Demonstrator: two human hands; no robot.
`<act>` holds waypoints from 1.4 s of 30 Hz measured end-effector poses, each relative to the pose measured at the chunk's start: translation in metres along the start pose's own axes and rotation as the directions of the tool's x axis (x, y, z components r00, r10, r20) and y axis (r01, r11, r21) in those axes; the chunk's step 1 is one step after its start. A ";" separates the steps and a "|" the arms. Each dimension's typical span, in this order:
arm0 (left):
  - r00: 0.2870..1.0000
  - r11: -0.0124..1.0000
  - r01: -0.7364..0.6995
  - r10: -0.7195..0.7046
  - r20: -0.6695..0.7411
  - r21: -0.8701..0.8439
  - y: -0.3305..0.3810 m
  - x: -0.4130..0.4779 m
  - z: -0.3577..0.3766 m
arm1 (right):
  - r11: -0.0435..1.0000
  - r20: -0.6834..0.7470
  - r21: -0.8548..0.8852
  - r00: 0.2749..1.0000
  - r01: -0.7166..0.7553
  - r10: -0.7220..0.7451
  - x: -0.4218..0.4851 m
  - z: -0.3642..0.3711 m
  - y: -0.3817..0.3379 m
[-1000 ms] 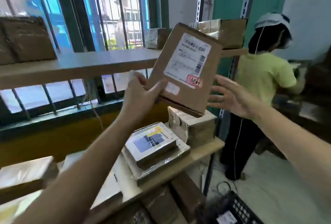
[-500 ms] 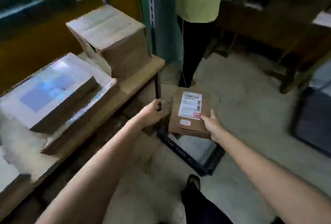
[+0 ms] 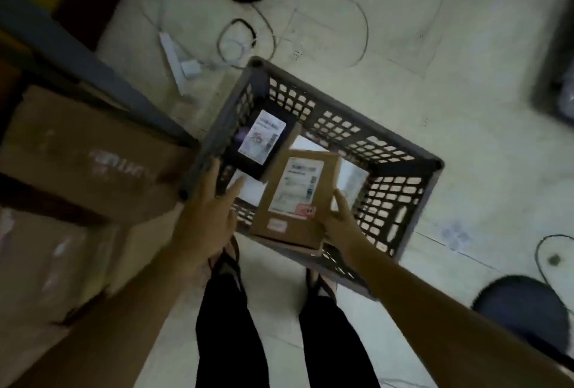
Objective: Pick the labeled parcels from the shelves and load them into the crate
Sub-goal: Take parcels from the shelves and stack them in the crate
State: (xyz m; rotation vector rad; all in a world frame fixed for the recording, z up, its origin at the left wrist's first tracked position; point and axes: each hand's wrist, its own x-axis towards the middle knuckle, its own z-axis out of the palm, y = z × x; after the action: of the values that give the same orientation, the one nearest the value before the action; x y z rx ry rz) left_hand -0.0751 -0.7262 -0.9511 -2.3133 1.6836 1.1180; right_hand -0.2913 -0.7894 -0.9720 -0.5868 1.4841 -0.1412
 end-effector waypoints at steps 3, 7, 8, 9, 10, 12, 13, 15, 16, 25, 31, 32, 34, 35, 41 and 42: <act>0.967 0.957 -0.179 0.214 -0.139 0.227 -0.040 0.086 -0.003 | 1.000 -0.031 0.010 0.999 0.021 -0.021 0.086 0.042 -0.004; 0.945 0.919 -0.246 0.299 -0.136 0.308 -0.065 0.166 0.000 | 0.992 -0.088 0.036 0.989 0.124 -0.120 0.169 0.094 -0.013; 0.951 0.928 -0.226 0.276 -0.139 0.296 -0.066 0.177 0.004 | 0.992 -0.118 -0.003 0.985 0.125 -0.124 0.184 0.102 -0.013; 0.957 0.938 -0.203 0.251 -0.145 0.282 -0.066 0.183 0.010 | 0.993 -0.153 -0.050 0.982 0.103 -0.110 0.194 0.108 -0.010; 0.961 0.947 -0.185 0.231 -0.155 0.264 -0.065 0.186 0.016 | 0.994 -0.184 -0.085 0.979 0.068 -0.083 0.202 0.111 -0.007; 0.954 0.962 -0.170 0.215 -0.209 0.216 -0.068 0.188 0.025 | 0.993 -0.202 -0.115 0.978 0.026 -0.049 0.216 0.116 0.001; 0.947 0.965 -0.174 0.219 -0.235 0.198 -0.070 0.188 0.028 | 0.991 -0.204 -0.130 0.978 0.018 -0.044 0.221 0.118 0.002; 0.930 0.958 -0.196 0.249 -0.270 0.209 -0.072 0.188 0.030 | 0.986 -0.207 -0.165 0.977 0.012 -0.047 0.228 0.116 0.003; 0.924 0.951 -0.205 0.266 -0.276 0.231 -0.072 0.189 0.030 | 0.982 -0.200 -0.185 0.978 0.019 -0.056 0.230 0.114 0.002; 0.947 0.939 -0.145 0.223 -0.231 0.312 -0.034 0.120 0.010 | 0.602 0.046 -0.740 0.915 0.300 -0.400 0.120 0.060 -0.011; 0.937 0.997 -0.049 0.028 -0.349 -0.051 0.073 -0.059 -0.048 | 0.355 0.380 -0.769 0.827 0.532 -0.415 -0.093 -0.019 -0.023; 0.930 0.995 -0.077 0.048 -0.365 -0.065 0.091 -0.093 -0.066 | 0.327 0.419 -0.751 0.797 0.573 -0.434 -0.132 -0.029 -0.029; 0.907 0.990 -0.134 0.111 -0.405 -0.030 0.122 -0.156 -0.106 | 0.232 0.503 -0.711 0.710 0.664 -0.492 -0.205 -0.044 -0.048; 0.888 0.989 -0.147 0.135 -0.440 0.007 0.135 -0.186 -0.128 | 0.129 0.563 -0.679 0.626 0.722 -0.540 -0.239 -0.048 -0.062; 0.652 0.910 -0.090 0.360 -0.667 0.404 0.192 -0.369 -0.282 | -0.443 0.800 -0.392 0.061 0.806 -0.597 -0.422 -0.018 -0.177; 0.599 0.893 -0.064 0.391 -0.699 0.445 0.198 -0.401 -0.306 | -0.520 0.824 -0.329 -0.029 0.788 -0.566 -0.455 -0.004 -0.192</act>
State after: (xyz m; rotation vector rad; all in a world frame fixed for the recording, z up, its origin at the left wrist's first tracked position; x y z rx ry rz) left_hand -0.1420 -0.6224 -0.4237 -2.4833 2.2325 -0.3546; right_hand -0.2938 -0.7555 -0.4795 -2.6374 0.2392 -0.4335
